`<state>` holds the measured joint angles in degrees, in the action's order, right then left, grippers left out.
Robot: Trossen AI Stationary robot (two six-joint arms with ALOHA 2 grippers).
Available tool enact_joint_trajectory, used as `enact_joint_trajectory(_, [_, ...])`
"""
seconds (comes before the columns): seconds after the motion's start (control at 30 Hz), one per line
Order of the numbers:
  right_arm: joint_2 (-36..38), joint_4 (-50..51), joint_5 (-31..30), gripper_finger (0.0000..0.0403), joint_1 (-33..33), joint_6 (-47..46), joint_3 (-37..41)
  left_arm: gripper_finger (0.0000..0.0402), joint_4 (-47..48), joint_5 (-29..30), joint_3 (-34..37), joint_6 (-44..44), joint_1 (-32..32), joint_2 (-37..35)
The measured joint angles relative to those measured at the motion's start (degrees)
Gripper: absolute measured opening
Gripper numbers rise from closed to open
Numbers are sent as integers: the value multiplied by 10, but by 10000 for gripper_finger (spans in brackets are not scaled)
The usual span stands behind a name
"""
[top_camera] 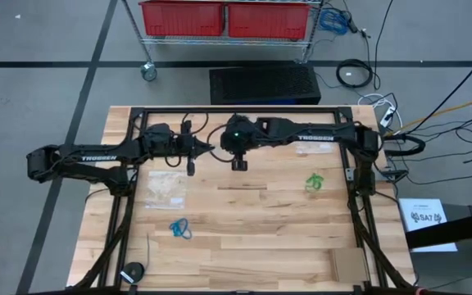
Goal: Sort rubber bands
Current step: Open the top left transparent zip bag
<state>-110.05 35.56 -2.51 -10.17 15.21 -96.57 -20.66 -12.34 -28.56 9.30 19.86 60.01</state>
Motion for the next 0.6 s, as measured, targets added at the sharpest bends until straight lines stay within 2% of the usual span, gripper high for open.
enact_joint_trajectory(0.13, [-7,-11,10,14,2,-29,0,0,0,0,0,0,0,0])
enact_joint_trajectory(0.27, [-3,-44,-19,60,-6,-67,0,0,-1,-6,0,0,-2,0])
enact_joint_trajectory(0.43, [-6,-78,-10,117,-26,-87,0,0,-9,-12,0,0,-9,0])
enact_joint_trajectory(0.53, [-11,-75,37,117,-27,-85,0,0,-9,-14,0,0,-9,0])
enact_joint_trajectory(0.6, [-14,-68,68,95,-24,-74,0,0,-9,-13,0,-1,-9,0])
